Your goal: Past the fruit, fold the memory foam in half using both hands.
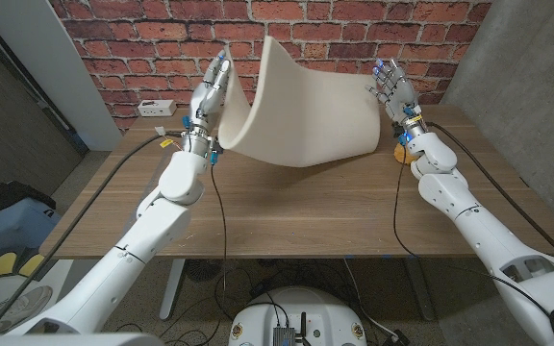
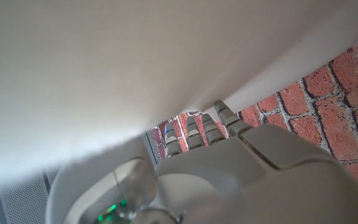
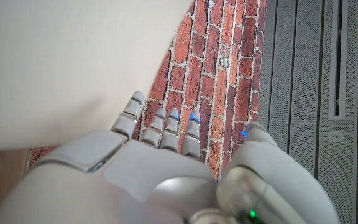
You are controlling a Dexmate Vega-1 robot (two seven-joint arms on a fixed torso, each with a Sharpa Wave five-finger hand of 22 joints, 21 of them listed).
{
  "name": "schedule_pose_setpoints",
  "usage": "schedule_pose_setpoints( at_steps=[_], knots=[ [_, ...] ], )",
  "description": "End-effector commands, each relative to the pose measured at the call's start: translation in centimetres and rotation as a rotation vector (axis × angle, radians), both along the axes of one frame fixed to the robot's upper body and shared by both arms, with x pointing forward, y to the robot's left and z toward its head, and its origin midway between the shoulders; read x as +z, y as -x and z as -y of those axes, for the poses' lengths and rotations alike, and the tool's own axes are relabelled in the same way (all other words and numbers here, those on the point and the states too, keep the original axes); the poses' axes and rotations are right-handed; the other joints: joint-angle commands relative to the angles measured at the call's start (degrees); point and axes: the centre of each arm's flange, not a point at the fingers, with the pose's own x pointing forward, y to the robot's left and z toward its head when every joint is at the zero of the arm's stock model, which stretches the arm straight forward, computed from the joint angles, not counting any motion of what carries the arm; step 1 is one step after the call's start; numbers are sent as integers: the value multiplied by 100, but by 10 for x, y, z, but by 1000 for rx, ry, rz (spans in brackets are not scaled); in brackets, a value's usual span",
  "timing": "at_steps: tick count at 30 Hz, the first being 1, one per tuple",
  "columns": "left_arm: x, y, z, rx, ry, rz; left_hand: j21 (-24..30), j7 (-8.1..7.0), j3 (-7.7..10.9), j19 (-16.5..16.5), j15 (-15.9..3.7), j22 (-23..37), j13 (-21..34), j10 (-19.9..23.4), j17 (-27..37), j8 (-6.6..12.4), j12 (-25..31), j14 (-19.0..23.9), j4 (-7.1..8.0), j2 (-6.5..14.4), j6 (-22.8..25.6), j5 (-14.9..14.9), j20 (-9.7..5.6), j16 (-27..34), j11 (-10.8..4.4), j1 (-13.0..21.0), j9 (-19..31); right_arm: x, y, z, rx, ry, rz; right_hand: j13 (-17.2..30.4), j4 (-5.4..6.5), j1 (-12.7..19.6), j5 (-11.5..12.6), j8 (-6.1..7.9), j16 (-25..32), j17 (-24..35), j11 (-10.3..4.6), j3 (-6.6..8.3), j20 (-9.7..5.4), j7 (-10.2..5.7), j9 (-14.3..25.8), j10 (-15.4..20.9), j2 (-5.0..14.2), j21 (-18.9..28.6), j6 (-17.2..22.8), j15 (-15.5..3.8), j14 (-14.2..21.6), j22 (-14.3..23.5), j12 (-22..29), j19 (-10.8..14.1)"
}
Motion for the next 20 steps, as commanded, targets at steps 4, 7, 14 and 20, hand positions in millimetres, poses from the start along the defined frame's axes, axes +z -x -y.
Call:
schedule_pose_setpoints(
  at_steps=[4, 7, 14, 20],
  knots=[
    [-6, -2, -28, -49, 10, -29, -31, -35, 0, -33, 75, -1, 15, 11, 15, 0, -14, -2, -41, -62, -10, -23, -11, -8, 21, -20, 13, -11, 27, -6, -85, -15, -5, -2, -28, -34, -16, 6, -21, -1, 17, -29, -221, 0, 3, 20, -16, 11, 42, -10, 44, 6, 2, 31],
    [-9, -7, -38, -58, 5, -50, -42, -15, -7, -43, 75, 0, 15, 9, 16, 5, -14, -7, -41, -69, 1, -28, -10, -5, 26, -34, 14, -12, 30, -5, -109, -21, -10, -2, -34, -35, -13, 9, -24, -2, 37, -30, -242, 15, 3, 24, -17, 14, 51, 6, 39, 6, 3, 29],
    [-17, -17, -53, -71, -9, -91, -57, -2, -17, -54, 71, 2, 15, -6, 18, 4, -21, -31, -36, -74, 1, -34, -18, -9, 27, -57, 14, -20, 35, 2, -200, -29, -52, -3, -53, -28, -6, 18, -3, -5, 67, -23, -250, 30, 3, 79, -7, 24, 81, -29, 105, 5, 21, 32],
    [-26, -35, -60, -93, 36, -161, -84, 22, -29, -90, 63, 4, 15, -40, 21, -13, -33, -72, -27, -75, -46, -40, -39, -14, 27, -91, 15, -32, 37, -11, -195, -14, -45, -4, -67, -27, -1, 10, -18, -7, 62, -20, -257, 32, 3, 22, -3, 26, 68, -43, 80, 5, -5, 21]
  ],
)
